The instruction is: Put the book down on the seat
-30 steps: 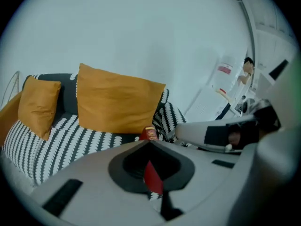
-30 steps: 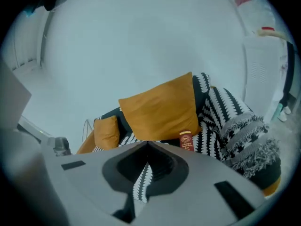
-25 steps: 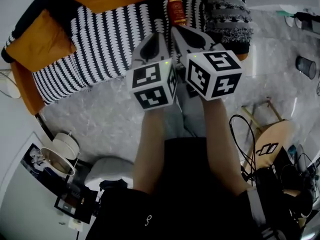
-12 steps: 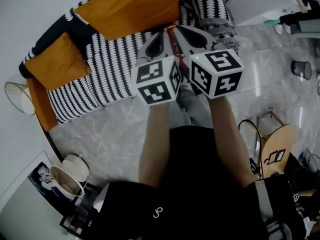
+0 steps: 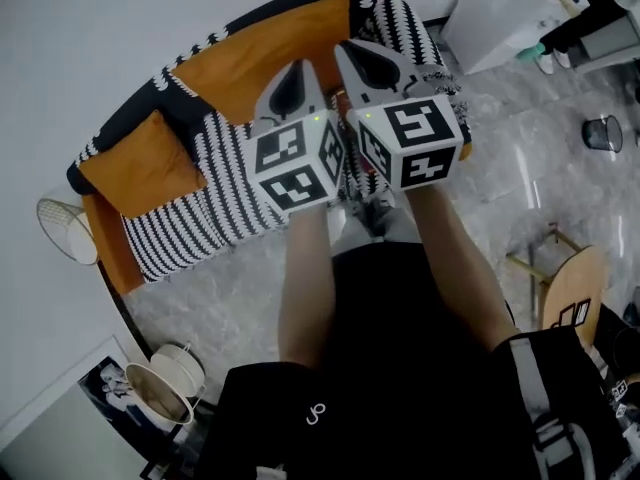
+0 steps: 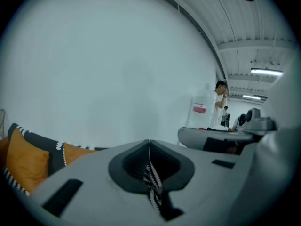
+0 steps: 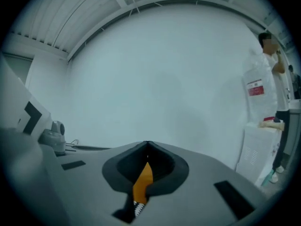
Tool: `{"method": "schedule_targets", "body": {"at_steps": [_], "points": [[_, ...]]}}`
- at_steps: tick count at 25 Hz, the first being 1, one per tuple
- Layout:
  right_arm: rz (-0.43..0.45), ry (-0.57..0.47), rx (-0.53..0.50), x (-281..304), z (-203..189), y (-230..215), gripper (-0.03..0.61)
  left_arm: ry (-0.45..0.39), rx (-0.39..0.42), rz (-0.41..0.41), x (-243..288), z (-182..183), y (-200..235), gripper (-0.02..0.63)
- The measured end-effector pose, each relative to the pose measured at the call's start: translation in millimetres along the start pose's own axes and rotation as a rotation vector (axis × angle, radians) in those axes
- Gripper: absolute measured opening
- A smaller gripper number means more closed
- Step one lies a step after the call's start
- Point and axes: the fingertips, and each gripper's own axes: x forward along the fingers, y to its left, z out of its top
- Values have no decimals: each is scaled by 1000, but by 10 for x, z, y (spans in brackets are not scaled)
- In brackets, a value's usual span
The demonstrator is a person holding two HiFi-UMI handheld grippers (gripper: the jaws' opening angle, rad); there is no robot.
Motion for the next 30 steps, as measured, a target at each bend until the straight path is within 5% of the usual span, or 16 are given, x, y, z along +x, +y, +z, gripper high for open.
{"method": "schedule_targets", "body": {"at_steps": [5,16,30], "points": [[7,-105,22,-37,268,-34,9,-65,44,0,-13,273,-58,14],[80,-323,-106,-77,1397,110,9,-322,178,44,-244,1444,-173,14],[45,-240,-179,93,1405,-187,9,-383,269,84,-60,1637,-342,14]]}}
